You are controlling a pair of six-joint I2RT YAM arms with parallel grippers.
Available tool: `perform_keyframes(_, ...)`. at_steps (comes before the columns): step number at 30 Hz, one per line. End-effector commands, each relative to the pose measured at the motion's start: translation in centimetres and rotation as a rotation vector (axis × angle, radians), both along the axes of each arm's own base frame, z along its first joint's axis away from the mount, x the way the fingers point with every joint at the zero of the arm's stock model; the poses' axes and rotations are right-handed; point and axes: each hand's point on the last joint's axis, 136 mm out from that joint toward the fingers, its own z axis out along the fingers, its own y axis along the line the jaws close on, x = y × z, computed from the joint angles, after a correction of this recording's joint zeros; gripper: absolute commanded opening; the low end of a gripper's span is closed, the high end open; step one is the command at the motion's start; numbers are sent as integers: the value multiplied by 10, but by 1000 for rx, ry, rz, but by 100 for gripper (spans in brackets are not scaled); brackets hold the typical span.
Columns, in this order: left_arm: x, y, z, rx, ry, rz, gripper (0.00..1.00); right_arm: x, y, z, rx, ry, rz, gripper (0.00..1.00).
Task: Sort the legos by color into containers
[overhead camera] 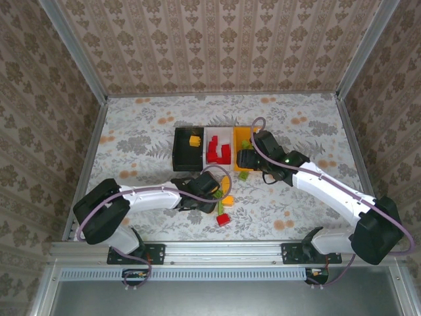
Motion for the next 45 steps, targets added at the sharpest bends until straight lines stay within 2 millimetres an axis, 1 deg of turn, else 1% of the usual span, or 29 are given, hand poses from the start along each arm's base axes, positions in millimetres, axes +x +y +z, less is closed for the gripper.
perform_keyframes(1,-3,-2,10,-33,2,-7,36,2,-7,7,8,-26,-34,75)
perform_keyframes(4,0,7,27,-65,-18,23,30,3,-7,8,13,-29,-37,75)
perform_keyframes(7,12,17,59,-146,-71,73,29,3,-6,9,21,-32,-40,75)
perform_keyframes(9,26,26,86,-184,-135,107,30,4,-6,7,23,-29,-42,75)
perform_keyframes(11,46,36,113,-207,-206,145,33,4,-5,6,30,-27,-43,75)
perform_keyframes(13,69,47,132,-223,-252,196,33,4,-5,4,32,-23,-45,75)
perform_keyframes(14,81,52,137,-227,-270,218,33,4,-5,4,32,-22,-47,75)
perform_keyframes(15,93,56,140,-226,-285,241,33,4,-5,4,32,-20,-50,75)
perform_keyframes(17,117,59,143,-229,-292,272,32,4,-6,3,34,-19,-53,75)
perform_keyframes(20,149,54,143,-209,-318,289,32,1,-8,2,31,-16,-59,75)
perform_keyframes(24,185,48,132,-177,-321,309,33,-4,-9,1,46,-6,-58,75)
perform_keyframes(26,201,47,125,-163,-320,328,38,-6,-10,2,48,-8,-61,75)
perform_keyframes(29,216,47,115,-144,-299,343,49,-11,-15,4,47,-13,-66,75)
perform_keyframes(31,220,44,111,-137,-284,343,59,-13,-17,7,50,-20,-69,75)
perform_keyframes(33,221,40,113,-151,-273,338,67,-15,-19,8,52,-22,-70,75)
perform_keyframes(35,217,35,123,-183,-276,332,74,-17,-20,8,51,-22,-70,75)
perform_keyframes(37,209,31,137,-216,-290,326,79,-18,-21,8,51,-22,-73,75)
perform_keyframes(39,194,27,148,-258,-295,310,83,-19,-21,8,52,-20,-71,75)
perform_keyframes(41,171,23,153,-293,-284,285,88,-20,-22,6,50,-16,-69,75)
perform_keyframes(43,146,19,148,-309,-254,256,92,-20,-22,3,45,-12,-67,75)
perform_keyframes(45,121,14,138,-312,-217,216,95,-21,-22,1,42,-11,-65,75)
